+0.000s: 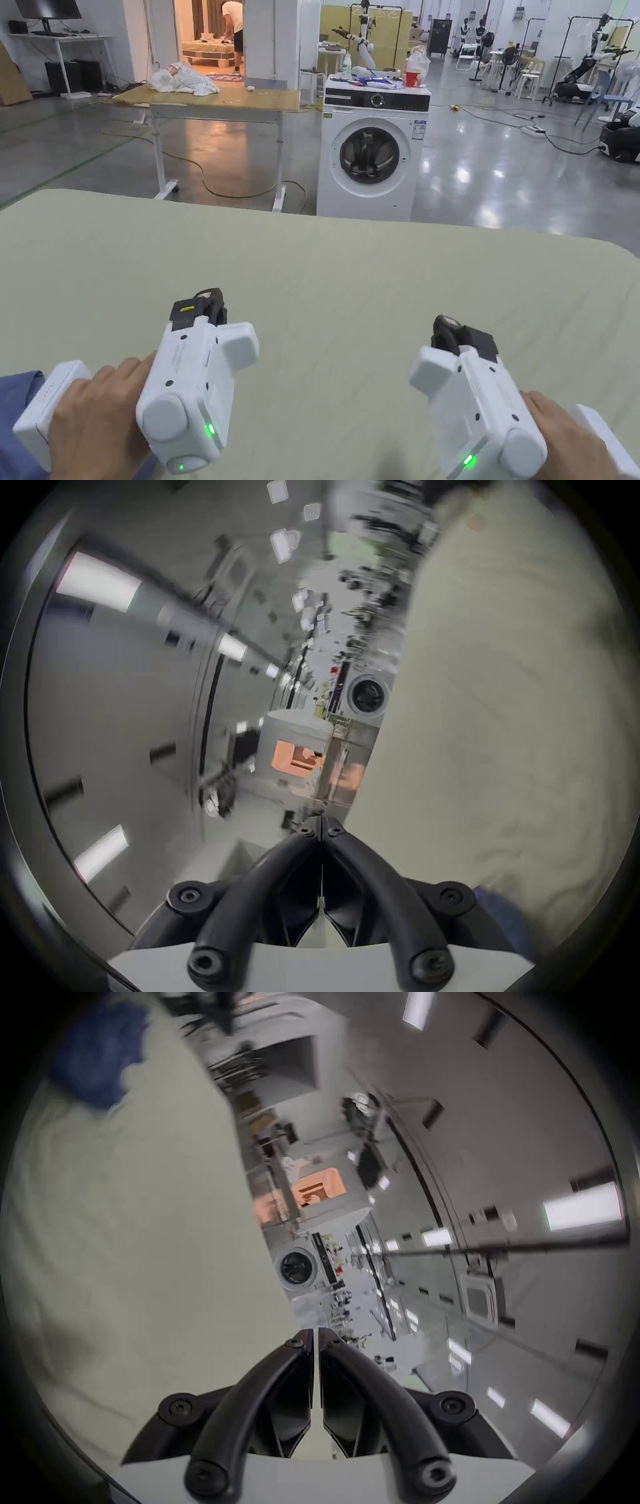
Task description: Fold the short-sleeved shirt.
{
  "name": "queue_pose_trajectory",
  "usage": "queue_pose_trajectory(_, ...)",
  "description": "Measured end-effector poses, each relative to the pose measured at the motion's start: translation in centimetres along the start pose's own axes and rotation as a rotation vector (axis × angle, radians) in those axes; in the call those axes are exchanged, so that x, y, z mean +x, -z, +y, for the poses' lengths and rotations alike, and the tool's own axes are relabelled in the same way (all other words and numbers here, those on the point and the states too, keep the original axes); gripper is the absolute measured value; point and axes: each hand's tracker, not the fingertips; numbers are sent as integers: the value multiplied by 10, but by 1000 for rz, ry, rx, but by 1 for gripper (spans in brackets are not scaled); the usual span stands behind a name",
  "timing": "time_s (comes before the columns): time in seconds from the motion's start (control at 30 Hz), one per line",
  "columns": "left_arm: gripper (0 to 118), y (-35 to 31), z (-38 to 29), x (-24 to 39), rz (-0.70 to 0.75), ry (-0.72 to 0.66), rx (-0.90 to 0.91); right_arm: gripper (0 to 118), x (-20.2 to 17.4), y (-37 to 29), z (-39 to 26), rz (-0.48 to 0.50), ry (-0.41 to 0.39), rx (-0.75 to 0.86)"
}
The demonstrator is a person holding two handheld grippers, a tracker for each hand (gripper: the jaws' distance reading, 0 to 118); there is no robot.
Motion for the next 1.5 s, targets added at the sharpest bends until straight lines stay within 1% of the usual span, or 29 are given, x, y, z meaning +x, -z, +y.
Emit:
queue_pose_trajectory(0.07,0,-6,-1,0,-21,-66,13,2,-4,-3,2,3,39,-5)
queue_pose_trajectory(0.1,0,-6,1,-2,-39,-165,3,2,-3,-3,4,30,105,-15)
queue_pose_trajectory(0.13,0,-5,2,-6,-42,-285,-19,2,6,-5,4,50,234,-43)
queue_pose_trajectory(0.17,0,-4,-1,-12,-51,-420,-48,2,11,-6,5,50,385,-64)
queue_pose_trajectory(0.23,0,-1,-6,-28,-82,-790,-102,2,22,-7,5,52,689,-103)
queue_pose_trajectory(0.27,0,0,-12,-37,-115,-1010,-117,2,27,0,-2,53,848,-125)
queue_pose_trajectory(0.3,0,2,-21,-44,-136,-1209,-121,2,31,0,-4,44,985,-149)
queue_pose_trajectory(0.33,0,2,-29,-48,-152,-1376,-116,2,34,-1,-8,42,1093,-155)
queue_pose_trajectory(0.37,0,3,-36,-48,-162,-1515,-101,2,37,-2,-12,43,1213,-161)
queue_pose_trajectory(0.4,0,3,-45,-49,-190,-1657,-69,2,33,5,-20,28,1300,-152)
queue_pose_trajectory(0.43,0,1,-46,-51,-198,-1720,-64,2,34,4,-23,7,1373,-161)
queue_pose_trajectory(0.47,0,0,-47,-50,-192,-1727,-65,2,34,3,-25,-24,1411,-183)
queue_pose_trajectory(0.5,0,-2,-46,-50,-170,-1700,-58,2,36,2,-27,-43,1438,-190)
queue_pose_trajectory(0.53,0,-5,-44,-50,-146,-1644,-46,2,33,3,-27,-62,1448,-188)
queue_pose_trajectory(0.57,0,-7,-42,-47,-126,-1589,-38,2,34,3,-28,-64,1433,-176)
queue_pose_trajectory(0.6,0,-9,-42,-47,-125,-1566,-27,2,36,4,-29,-55,1417,-170)
queue_pose_trajectory(0.67,0,-13,-44,-50,-139,-1570,-9,2,35,1,-26,-53,1354,-167)
queue_pose_trajectory(0.77,0,-17,-46,-50,-114,-1505,-17,2,37,0,-25,-51,1326,-159)
queue_pose_trajectory(0.83,0,-18,-51,-49,-133,-1449,-38,2,41,1,-24,-31,1314,-166)
queue_pose_trajectory(0.9,0,-23,-63,-48,-156,-1443,-54,2,41,2,-23,-11,1302,-155)
queue_pose_trajectory(0.97,0,-28,-66,-55,-168,-1438,-78,2,39,0,-18,0,1257,-144)
queue_pose_trajectory(1.0,0,-31,-78,-55,-198,-1443,-89,2,37,2,-16,8,1245,-144)
queue_pose_trajectory(1.07,0,-37,-108,-55,-304,-1457,-110,2,32,3,-14,27,1248,-146)
queue_pose_trajectory(1.13,0,-31,-145,-51,-332,-1485,-173,2,27,5,-11,52,1260,-150)
queue_pose_trajectory(1.2,0,-36,-175,-55,-314,-1486,-255,2,22,6,-7,61,1261,-149)
queue_pose_trajectory(1.23,0,-46,-177,-62,-328,-1475,-299,2,20,7,-5,68,1255,-149)
queue_pose_trajectory(1.33,0,-53,-218,-70,-346,-1517,-405,2,18,9,1,94,1262,-141)
queue_pose_trajectory(1.4,0,-55,-241,-74,-332,-1523,-473,2,15,11,6,105,1254,-143)
queue_pose_trajectory(1.5,1,-55,-267,-70,-377,-1518,-632,2,11,14,12,132,1245,-157)
